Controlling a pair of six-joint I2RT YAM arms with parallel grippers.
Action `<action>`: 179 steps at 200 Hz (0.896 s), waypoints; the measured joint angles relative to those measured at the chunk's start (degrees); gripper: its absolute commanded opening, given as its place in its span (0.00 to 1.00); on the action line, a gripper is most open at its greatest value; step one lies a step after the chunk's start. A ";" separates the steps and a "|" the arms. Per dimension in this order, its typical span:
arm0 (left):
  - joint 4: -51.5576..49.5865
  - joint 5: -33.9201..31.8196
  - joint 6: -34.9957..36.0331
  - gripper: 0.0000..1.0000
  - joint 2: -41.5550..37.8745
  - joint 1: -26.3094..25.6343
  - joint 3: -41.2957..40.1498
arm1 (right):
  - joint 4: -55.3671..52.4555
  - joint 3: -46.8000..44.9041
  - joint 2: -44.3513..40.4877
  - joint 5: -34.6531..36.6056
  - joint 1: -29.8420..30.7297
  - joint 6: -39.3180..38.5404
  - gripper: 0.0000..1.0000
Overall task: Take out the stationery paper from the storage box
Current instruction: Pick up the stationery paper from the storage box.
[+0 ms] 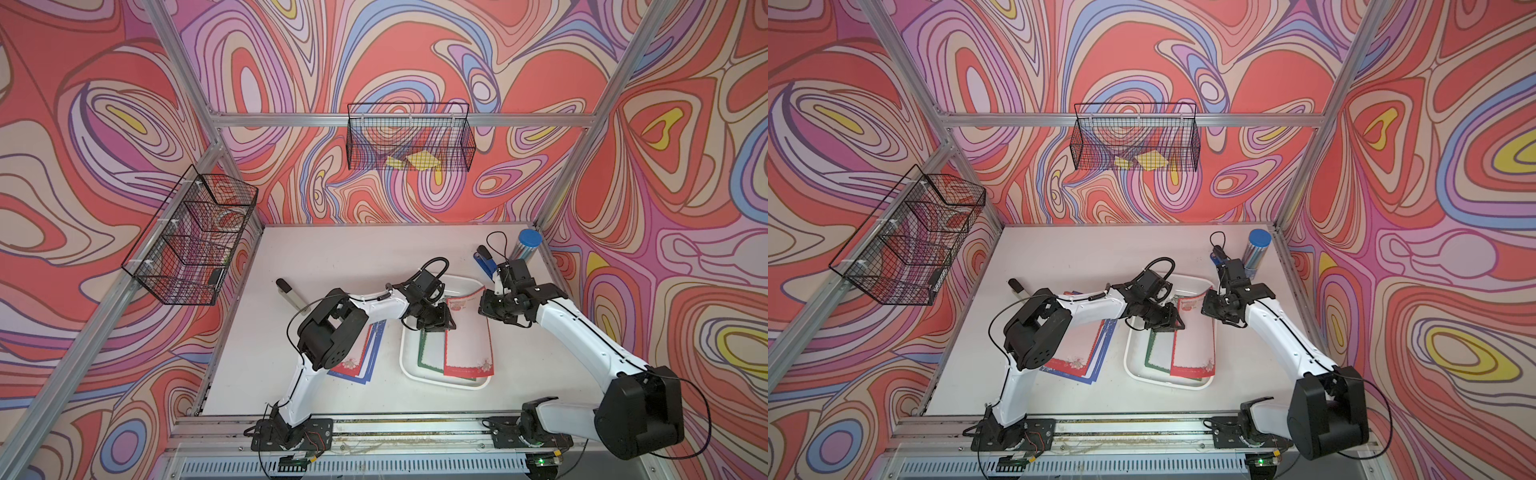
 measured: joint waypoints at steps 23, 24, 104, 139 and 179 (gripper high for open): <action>-3.15 -2.40 3.30 0.48 -4.15 0.90 0.26 | -2.47 5.05 -0.70 0.50 0.00 -1.81 0.00; -3.37 -2.62 3.56 0.48 -4.52 0.98 0.28 | -2.60 5.40 -0.70 0.46 0.00 -2.01 0.00; -4.94 -11.82 27.45 0.49 -38.93 10.47 -3.98 | -7.82 24.65 -2.89 0.24 2.80 -17.53 0.00; 2.03 -8.55 36.72 0.52 -51.80 12.15 -13.33 | -4.00 25.09 -8.17 -0.68 10.43 -28.39 0.00; 8.46 -5.66 46.42 0.63 -62.34 12.11 -21.84 | 12.33 15.80 -19.69 -12.48 10.58 -35.89 0.00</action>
